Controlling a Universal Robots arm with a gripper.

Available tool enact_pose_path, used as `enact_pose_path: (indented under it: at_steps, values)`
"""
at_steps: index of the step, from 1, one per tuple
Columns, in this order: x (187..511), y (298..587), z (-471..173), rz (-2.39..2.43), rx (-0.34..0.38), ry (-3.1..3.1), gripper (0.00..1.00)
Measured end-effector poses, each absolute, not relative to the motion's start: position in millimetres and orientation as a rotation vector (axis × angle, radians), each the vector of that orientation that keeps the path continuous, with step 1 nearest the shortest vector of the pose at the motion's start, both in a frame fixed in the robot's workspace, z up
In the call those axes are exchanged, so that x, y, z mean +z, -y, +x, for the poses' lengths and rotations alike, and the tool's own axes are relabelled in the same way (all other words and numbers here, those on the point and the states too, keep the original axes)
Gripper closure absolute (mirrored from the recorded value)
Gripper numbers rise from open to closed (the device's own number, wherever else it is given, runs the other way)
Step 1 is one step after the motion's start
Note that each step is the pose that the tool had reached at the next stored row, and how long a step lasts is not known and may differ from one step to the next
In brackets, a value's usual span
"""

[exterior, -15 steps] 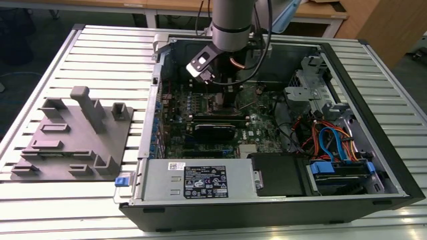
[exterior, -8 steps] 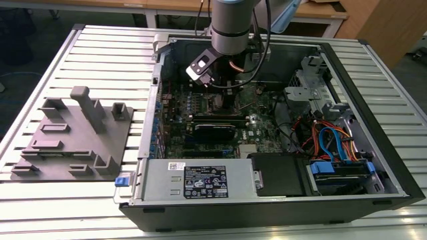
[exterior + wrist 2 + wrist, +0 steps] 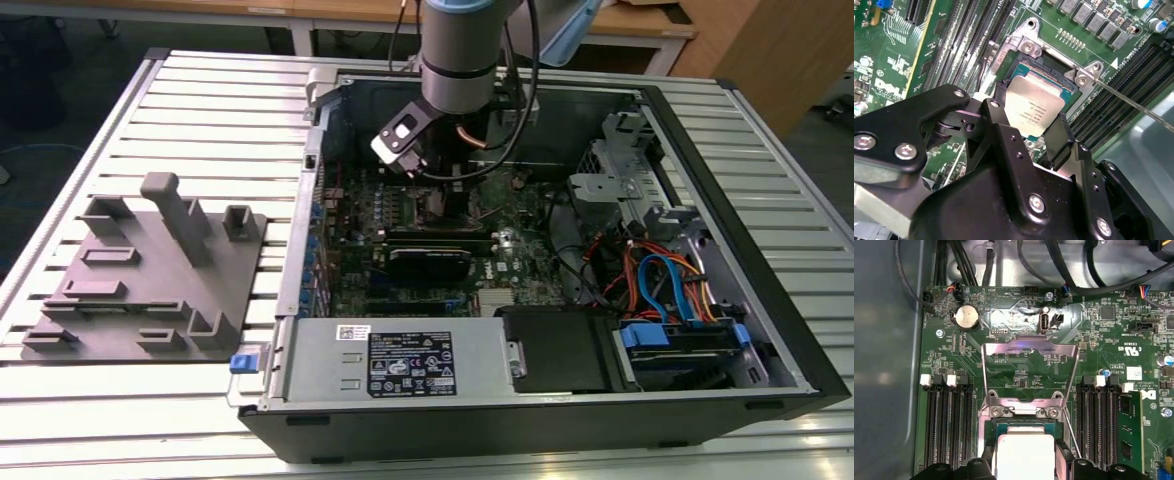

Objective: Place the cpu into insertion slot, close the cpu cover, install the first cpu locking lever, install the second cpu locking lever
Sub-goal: 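Place the cpu into insertion slot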

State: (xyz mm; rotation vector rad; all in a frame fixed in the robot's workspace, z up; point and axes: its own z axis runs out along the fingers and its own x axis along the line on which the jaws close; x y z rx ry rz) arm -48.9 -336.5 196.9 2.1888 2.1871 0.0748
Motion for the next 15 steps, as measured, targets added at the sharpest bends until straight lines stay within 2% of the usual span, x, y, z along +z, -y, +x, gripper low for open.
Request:
enact_pose_path:
  at_steps: [15]
  values:
    - [189.9,336.5,-48.9,2.191,0.079,-2.189,0.46]
